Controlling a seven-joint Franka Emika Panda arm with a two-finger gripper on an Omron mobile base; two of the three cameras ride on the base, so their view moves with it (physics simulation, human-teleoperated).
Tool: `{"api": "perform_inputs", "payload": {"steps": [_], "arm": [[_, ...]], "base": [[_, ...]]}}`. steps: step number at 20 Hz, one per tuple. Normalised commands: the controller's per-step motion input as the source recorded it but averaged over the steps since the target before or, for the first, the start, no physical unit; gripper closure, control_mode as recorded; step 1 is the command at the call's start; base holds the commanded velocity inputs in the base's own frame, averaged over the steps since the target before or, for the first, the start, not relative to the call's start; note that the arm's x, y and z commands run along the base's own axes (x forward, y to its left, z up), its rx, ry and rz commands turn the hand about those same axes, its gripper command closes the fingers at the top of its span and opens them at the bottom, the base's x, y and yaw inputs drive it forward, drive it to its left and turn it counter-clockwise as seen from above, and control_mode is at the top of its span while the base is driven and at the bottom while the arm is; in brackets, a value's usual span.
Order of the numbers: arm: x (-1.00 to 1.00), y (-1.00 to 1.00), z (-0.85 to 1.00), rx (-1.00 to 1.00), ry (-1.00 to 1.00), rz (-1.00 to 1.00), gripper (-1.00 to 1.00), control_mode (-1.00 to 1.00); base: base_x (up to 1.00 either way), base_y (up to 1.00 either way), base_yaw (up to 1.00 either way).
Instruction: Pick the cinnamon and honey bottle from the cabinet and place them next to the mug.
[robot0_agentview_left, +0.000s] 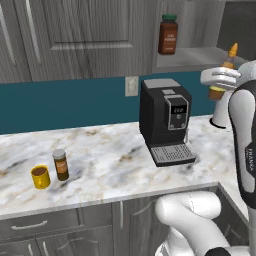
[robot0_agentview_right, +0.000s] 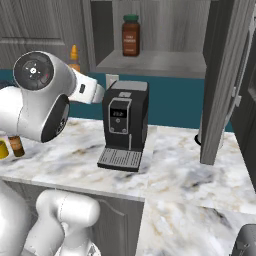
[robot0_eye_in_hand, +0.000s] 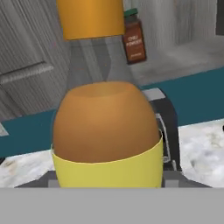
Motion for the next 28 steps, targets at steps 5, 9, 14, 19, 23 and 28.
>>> {"api": "perform_inputs", "payload": {"steps": [5, 9, 14, 19, 23, 28], "arm": [[-0.48, 0.79, 0.00, 0.00, 0.05, 0.39, 1.00, -1.00], [-0.37, 0.88, -0.03, 0.00, 0.02, 0.37, 1.00, -1.00], [-0.03, 0.99, -0.49, 0.00, 0.00, 0.39, 1.00, -1.00], [0.21, 0.81, -0.92, 0.00, 0.00, 0.39, 1.00, -1.00], [0.28, 0.59, -1.00, -0.01, 0.00, 0.36, 1.00, -1.00], [0.58, 0.21, -0.70, -0.05, -0.03, 0.26, 1.00, -1.00]], "base": [[0.00, 0.00, 0.00], [0.00, 0.00, 0.00], [0.00, 0.00, 0.00], [0.00, 0.00, 0.00], [0.00, 0.00, 0.00], [0.00, 0.00, 0.00]]}}
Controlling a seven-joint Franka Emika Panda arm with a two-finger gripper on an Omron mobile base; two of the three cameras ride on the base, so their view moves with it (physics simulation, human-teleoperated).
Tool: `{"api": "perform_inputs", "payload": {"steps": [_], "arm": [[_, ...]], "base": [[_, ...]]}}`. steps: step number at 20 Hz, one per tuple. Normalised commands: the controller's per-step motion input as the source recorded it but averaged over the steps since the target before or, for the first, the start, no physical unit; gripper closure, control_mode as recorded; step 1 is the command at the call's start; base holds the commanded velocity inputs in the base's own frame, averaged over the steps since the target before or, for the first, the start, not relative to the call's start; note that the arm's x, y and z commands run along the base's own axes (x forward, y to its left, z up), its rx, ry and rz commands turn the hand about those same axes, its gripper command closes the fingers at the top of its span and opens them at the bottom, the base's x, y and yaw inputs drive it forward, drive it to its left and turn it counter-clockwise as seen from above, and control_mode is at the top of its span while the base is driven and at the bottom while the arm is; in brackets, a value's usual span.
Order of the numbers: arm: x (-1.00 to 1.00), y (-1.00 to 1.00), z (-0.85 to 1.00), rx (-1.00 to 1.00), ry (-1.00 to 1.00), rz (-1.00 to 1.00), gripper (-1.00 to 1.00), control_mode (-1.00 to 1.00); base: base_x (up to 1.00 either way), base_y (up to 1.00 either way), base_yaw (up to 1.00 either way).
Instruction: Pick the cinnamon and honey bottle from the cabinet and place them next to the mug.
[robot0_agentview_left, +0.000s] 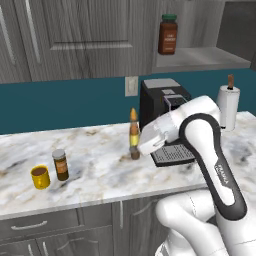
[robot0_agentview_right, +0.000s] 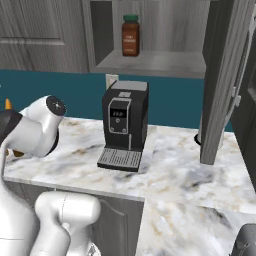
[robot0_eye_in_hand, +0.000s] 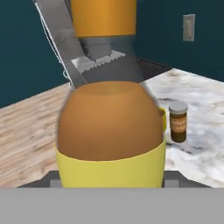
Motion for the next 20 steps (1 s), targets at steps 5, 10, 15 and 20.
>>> {"api": "perform_inputs", "payload": {"steps": [5, 10, 15, 20], "arm": [[0.94, 0.02, -0.39, -0.07, 0.00, 0.15, 1.00, -1.00], [0.56, 0.26, -0.13, -0.07, -0.04, 0.03, 1.00, -1.00], [0.13, 0.49, -0.08, -0.03, -0.06, 0.00, 1.00, -1.00], [0.03, 0.42, -0.18, 0.00, -0.03, 0.00, 1.00, -1.00]], "base": [[0.00, 0.00, 0.00], [0.00, 0.00, 0.00], [0.00, 0.00, 0.00], [0.00, 0.00, 0.00]]}}
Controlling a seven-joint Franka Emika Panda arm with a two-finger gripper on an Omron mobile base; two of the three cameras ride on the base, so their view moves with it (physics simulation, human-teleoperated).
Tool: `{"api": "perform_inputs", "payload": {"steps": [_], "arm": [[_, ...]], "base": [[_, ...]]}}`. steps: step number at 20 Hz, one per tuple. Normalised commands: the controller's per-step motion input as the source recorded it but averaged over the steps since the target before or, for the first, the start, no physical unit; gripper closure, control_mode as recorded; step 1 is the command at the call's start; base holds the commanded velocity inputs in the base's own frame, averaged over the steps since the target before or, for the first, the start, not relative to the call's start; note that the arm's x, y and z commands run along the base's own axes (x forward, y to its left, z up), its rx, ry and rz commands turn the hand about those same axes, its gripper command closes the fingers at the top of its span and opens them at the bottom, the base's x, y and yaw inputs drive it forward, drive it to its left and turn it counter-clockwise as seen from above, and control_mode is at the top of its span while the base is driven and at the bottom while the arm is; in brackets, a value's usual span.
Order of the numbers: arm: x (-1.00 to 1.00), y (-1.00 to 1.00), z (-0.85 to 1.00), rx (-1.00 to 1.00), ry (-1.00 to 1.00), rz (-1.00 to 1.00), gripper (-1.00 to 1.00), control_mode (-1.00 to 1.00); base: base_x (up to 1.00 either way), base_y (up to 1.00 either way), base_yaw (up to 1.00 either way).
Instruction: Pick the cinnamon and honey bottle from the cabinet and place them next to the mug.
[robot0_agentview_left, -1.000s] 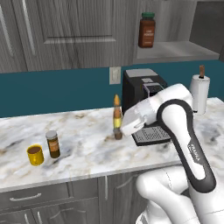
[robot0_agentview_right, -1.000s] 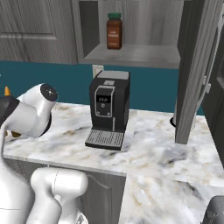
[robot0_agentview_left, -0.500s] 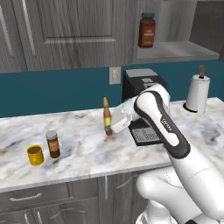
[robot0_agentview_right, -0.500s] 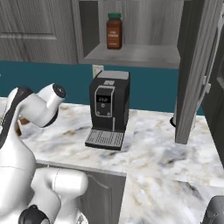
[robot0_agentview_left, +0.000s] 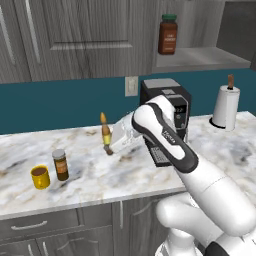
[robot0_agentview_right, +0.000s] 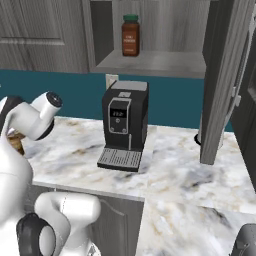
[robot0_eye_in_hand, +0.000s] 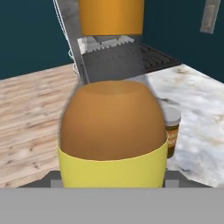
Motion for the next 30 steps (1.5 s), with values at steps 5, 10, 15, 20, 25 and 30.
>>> {"api": "perform_inputs", "payload": {"steps": [5, 10, 15, 20, 25, 30], "arm": [[0.02, 0.22, -0.46, 0.00, -0.01, 0.00, 1.00, -1.00], [0.05, 0.17, -0.55, 0.00, -0.02, 0.00, 1.00, -1.00], [0.20, 0.15, -0.49, 0.00, -0.03, 0.00, 1.00, -1.00], [0.43, 0.08, -0.51, 0.01, 0.00, 0.00, 1.00, -1.00], [0.43, 0.18, -0.47, 0.03, 0.00, 0.00, 1.00, -1.00], [0.19, 0.24, -0.16, 0.02, 0.00, 0.00, 1.00, -1.00]], "base": [[0.00, 0.00, 0.00], [0.00, 0.00, 0.00], [0.00, 0.00, 0.00], [0.00, 0.00, 0.00], [0.00, 0.00, 0.00], [0.00, 0.00, 0.00]]}}
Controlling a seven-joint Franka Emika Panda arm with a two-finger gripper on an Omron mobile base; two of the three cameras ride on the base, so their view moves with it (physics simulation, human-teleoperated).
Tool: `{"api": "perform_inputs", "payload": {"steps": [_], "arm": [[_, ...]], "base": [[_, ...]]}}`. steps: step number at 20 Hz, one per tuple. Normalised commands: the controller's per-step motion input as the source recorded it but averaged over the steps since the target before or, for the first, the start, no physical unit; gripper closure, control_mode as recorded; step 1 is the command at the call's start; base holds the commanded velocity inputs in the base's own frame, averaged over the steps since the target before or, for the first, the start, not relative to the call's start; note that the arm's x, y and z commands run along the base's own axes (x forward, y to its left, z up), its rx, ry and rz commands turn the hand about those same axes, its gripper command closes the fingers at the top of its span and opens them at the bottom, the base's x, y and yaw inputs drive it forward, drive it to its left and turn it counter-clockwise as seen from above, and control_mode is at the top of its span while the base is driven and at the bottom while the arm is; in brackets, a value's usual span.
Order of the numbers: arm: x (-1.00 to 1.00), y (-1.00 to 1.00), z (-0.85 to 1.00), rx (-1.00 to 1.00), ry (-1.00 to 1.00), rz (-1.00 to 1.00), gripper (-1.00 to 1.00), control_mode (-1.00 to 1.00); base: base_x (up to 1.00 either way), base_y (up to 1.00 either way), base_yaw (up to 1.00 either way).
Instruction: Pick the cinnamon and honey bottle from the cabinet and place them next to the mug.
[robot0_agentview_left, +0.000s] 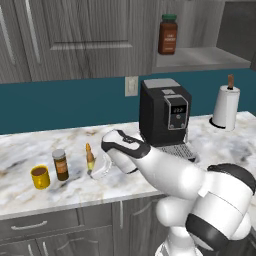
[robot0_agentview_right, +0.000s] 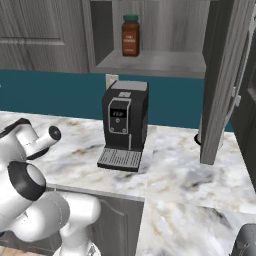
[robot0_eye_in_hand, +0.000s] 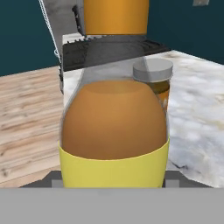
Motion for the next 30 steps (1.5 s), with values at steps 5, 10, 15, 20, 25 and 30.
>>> {"api": "perform_inputs", "payload": {"steps": [5, 10, 15, 20, 25, 30], "arm": [[0.12, 0.17, -0.04, 0.00, 0.00, 0.00, 1.00, -1.00], [0.10, 0.21, -0.15, 0.00, 0.00, 0.00, 1.00, -1.00], [0.00, 0.10, -0.15, 0.00, 0.00, 0.00, 1.00, -1.00], [0.00, 0.11, -0.33, 0.00, 0.00, -0.02, 1.00, -1.00], [0.00, 0.12, -0.37, 0.00, 0.00, -0.02, 1.00, -1.00], [0.02, 0.16, -0.21, 0.00, 0.00, -0.02, 1.00, -1.00]], "base": [[0.00, 0.00, 0.00], [0.00, 0.00, 0.00], [0.00, 0.00, 0.00], [0.00, 0.00, 0.00], [0.00, 0.00, 0.00], [0.00, 0.00, 0.00]]}}
